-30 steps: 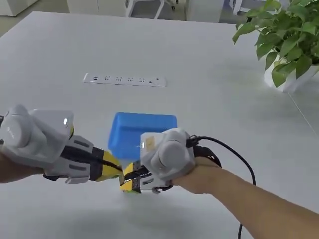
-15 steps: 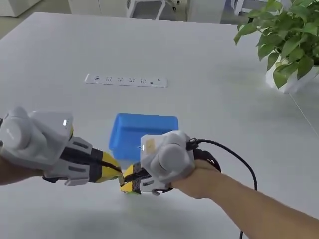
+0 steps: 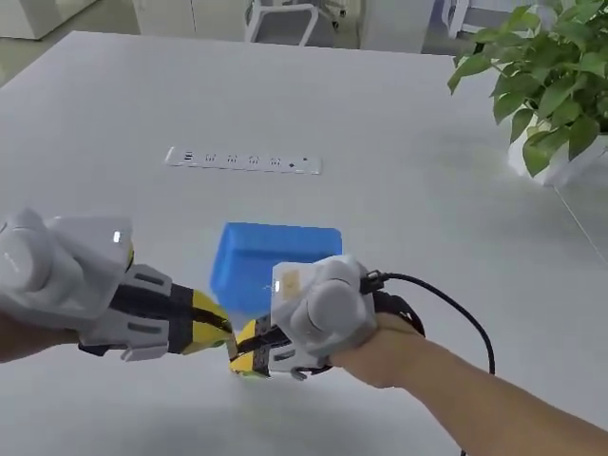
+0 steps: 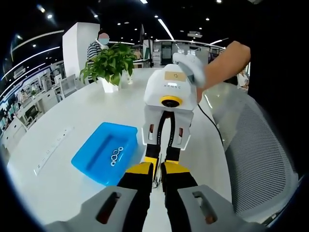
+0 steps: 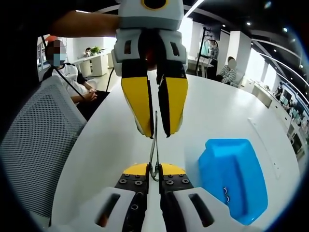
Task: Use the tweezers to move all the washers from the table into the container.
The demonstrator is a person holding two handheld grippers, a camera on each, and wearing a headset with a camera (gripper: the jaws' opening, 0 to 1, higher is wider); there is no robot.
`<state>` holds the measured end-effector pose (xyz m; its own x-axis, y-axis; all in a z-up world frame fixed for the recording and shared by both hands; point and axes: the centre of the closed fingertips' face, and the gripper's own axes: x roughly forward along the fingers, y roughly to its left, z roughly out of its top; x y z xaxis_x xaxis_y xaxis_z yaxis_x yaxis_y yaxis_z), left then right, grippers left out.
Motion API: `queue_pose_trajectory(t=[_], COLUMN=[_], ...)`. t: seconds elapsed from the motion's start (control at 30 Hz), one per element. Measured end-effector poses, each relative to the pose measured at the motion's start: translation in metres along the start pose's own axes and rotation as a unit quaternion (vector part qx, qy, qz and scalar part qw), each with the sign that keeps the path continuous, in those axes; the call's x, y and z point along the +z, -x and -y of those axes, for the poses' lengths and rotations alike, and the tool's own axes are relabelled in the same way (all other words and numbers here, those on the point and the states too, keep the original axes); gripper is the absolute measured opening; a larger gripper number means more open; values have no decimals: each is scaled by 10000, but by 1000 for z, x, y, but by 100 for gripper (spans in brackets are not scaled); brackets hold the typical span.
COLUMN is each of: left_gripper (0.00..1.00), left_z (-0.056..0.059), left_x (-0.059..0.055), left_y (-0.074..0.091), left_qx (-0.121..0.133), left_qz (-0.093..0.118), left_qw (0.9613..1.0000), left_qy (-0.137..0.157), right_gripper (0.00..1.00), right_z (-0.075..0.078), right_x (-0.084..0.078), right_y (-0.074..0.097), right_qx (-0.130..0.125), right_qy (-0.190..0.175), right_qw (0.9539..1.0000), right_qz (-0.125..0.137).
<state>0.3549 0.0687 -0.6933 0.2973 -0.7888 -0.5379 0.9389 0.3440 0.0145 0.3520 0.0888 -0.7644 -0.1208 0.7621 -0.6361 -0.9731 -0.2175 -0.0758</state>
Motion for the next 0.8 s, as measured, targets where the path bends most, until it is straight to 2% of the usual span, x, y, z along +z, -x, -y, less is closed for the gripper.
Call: queue_pose_trajectory(t=[0.2, 0.3, 0.37, 0.43, 0.53, 0.63, 0.8], left_gripper=[26, 36, 43, 50, 57, 69, 77], left_z=[3, 1, 1, 1, 1, 0, 0], left_x=[3, 3, 4, 3, 2, 2, 7], left_y=[7, 12, 15, 18, 22, 25, 30], left_qx=[76, 277, 362, 473, 560, 689, 876], left_qz=[74, 109, 228, 298, 350, 426, 575], left_qw=[9998, 9994, 9982, 9978, 9964, 9939, 9922], left_qy=[166, 154, 428, 358, 524, 751, 673], right_gripper=[8, 8, 8, 8, 8, 8, 8], right_z=[-3, -2, -3, -3, -2, -2, 1], right_x=[6, 10, 14, 16, 21, 27, 36], right_y=[7, 11, 14, 17, 21, 26, 33], right_qx=[1, -9, 1, 4, -13, -8, -19], right_qy=[22, 8, 17, 43, 66, 85, 204], right_qw=[10000, 10000, 10000, 10000, 9999, 9999, 9997], right_qz=[-7, 37, 54, 57, 90, 145, 166])
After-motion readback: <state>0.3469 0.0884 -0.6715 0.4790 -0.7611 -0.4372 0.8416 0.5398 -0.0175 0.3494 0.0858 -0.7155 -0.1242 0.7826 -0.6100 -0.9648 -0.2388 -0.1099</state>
